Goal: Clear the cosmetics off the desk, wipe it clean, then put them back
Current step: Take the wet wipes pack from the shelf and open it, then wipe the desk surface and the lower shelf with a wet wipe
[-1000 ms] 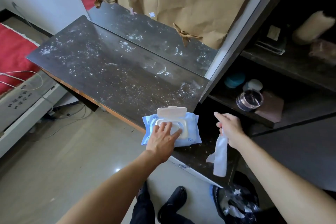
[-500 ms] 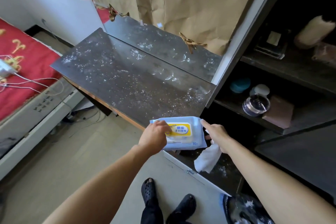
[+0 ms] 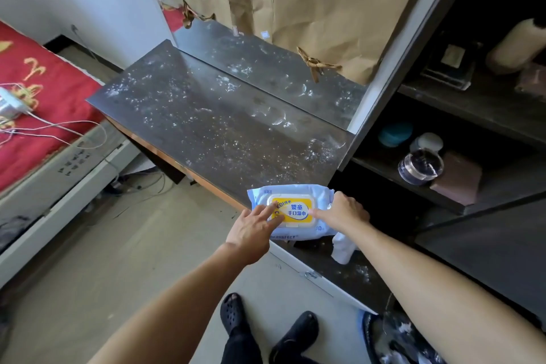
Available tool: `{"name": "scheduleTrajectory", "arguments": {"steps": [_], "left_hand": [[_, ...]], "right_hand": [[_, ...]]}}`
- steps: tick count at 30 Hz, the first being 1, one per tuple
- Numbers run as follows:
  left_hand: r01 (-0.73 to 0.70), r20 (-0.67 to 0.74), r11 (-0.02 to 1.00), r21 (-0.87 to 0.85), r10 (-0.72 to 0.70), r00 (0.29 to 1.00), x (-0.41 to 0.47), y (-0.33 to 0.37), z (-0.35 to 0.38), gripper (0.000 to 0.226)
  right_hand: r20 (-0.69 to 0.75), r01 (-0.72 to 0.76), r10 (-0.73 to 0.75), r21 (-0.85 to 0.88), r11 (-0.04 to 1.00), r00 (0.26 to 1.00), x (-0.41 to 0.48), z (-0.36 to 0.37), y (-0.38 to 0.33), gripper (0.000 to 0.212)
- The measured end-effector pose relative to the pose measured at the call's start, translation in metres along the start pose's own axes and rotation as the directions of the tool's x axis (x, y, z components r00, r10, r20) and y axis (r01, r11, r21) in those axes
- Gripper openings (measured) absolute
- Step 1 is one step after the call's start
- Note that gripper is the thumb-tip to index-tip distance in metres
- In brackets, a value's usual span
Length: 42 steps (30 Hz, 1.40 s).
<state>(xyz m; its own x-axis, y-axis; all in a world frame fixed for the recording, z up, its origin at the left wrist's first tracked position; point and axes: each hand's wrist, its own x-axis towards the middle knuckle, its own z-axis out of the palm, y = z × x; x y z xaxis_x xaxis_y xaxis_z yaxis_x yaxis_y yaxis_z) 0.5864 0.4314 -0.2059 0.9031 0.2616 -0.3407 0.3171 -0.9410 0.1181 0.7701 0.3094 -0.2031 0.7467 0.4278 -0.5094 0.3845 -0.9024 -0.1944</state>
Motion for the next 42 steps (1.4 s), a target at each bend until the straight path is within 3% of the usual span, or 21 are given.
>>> {"name": "scheduleTrajectory", "arguments": {"steps": [3,5,7,9,10,12,14,15,17,18,20,21,24,26,29,34,36,39,42], "left_hand": [[0.036,0.0,0.994,-0.106,-0.036,0.999,-0.004,-0.003,-0.004,0.057],[0.119,-0.066,0.944,-0.307,-0.146,0.987,-0.01,-0.01,-0.007,0.048],[0.175,-0.109,0.843,-0.509,-0.265,0.958,-0.015,-0.024,-0.014,0.034],[0.195,-0.102,0.718,-0.668,-0.348,0.932,-0.02,-0.044,-0.025,0.019],[0.194,-0.08,0.647,-0.738,-0.369,0.926,-0.023,-0.057,-0.033,0.015],[0.182,-0.018,0.495,-0.85,-0.373,0.928,-0.03,-0.083,-0.052,0.034],[0.172,0.066,0.334,-0.927,-0.307,0.949,-0.039,-0.115,-0.07,0.059],[0.173,0.105,0.263,-0.949,-0.256,0.961,-0.045,-0.134,-0.079,0.059],[0.197,0.178,0.076,-0.977,-0.202,0.963,-0.058,-0.173,-0.095,0.033],[0.217,0.226,-0.069,-0.974,-0.198,0.954,-0.064,-0.191,-0.102,0.021],[0.25,0.308,-0.314,-0.916,-0.15,0.939,-0.074,-0.228,-0.113,0.036],[0.255,0.311,-0.356,-0.899,-0.111,0.944,-0.078,-0.245,-0.117,0.044],[0.229,0.264,-0.25,-0.941,-0.118,0.957,-0.089,-0.287,-0.123,0.032],[0.2,0.237,-0.172,-0.964,-0.229,0.944,-0.088,-0.312,-0.127,0.013],[0.202,0.249,-0.158,-0.967,-0.397,0.883,-0.075,-0.353,-0.134,0.013],[0.14,0.223,-0.192,-0.971,-0.526,0.821,-0.047,-0.405,-0.15,0.021],[0.122,0.223,-0.223,-0.967,-0.515,0.827,-0.031,-0.418,-0.155,0.021],[0.155,0.24,-0.208,-0.966,-0.49,0.838,-0.003,-0.44,-0.162,0.021],[0.21,0.294,-0.222,-0.952,-0.473,0.831,0.025,-0.468,-0.173,0.022]], "right_hand": [[-0.069,-0.006,0.012,0.082,0.997,0.998,-0.005,-0.026,-0.007,0.05],[-0.07,0.009,0.017,0.351,0.936,0.997,-0.007,-0.048,-0.025,0.041],[0.016,-0.031,0.027,0.67,0.742,0.999,-0.01,-0.068,-0.053,0.038],[0.144,-0.13,0.017,0.826,0.549,0.989,-0.014,-0.081,-0.086,0.039],[0.184,-0.163,0.005,0.858,0.487,0.983,-0.015,-0.083,-0.104,0.039],[0.234,-0.21,-0.028,0.914,0.349,0.972,-0.018,-0.085,-0.142,0.039],[0.267,-0.251,-0.053,0.946,0.205,0.962,-0.022,-0.083,-0.185,0.037],[0.287,-0.276,-0.053,0.948,0.157,0.956,-0.025,-0.08,-0.209,0.037],[0.322,-0.318,-0.032,0.943,0.1,0.946,-0.025,-0.072,-0.256,0.036],[0.331,-0.329,-0.012,0.94,0.088,0.943,-0.023,-0.069,-0.278,0.036],[0.34,-0.341,0.017,0.938,0.069,0.94,-0.021,-0.064,-0.319,0.035],[0.343,-0.343,0.016,0.938,0.052,0.939,-0.018,-0.062,-0.337,0.037],[0.375,-0.372,-0.045,0.926,0.06,0.926,-0.013,-0.057,-0.377,0.042],[0.4,-0.379,-0.167,0.914,0.146,0.901,-0.009,-0.055,-0.391,0.042],[0.385,-0.309,-0.275,0.909,0.28,0.881,-0.002,-0.051,-0.4,0.026],[0.272,-0.206,-0.114,0.891,0.404,0.956,0.027,-0.044,-0.405,0.023],[0.242,-0.187,-0.087,0.893,0.408,0.966,0.047,-0.044,-0.415,0.025],[0.178,-0.139,-0.089,0.933,0.332,0.98,0.084,-0.048,-0.441,0.021],[0.09,-0.049,-0.115,0.946,0.319,0.989,0.123,-0.056,-0.474,0.036]]}}
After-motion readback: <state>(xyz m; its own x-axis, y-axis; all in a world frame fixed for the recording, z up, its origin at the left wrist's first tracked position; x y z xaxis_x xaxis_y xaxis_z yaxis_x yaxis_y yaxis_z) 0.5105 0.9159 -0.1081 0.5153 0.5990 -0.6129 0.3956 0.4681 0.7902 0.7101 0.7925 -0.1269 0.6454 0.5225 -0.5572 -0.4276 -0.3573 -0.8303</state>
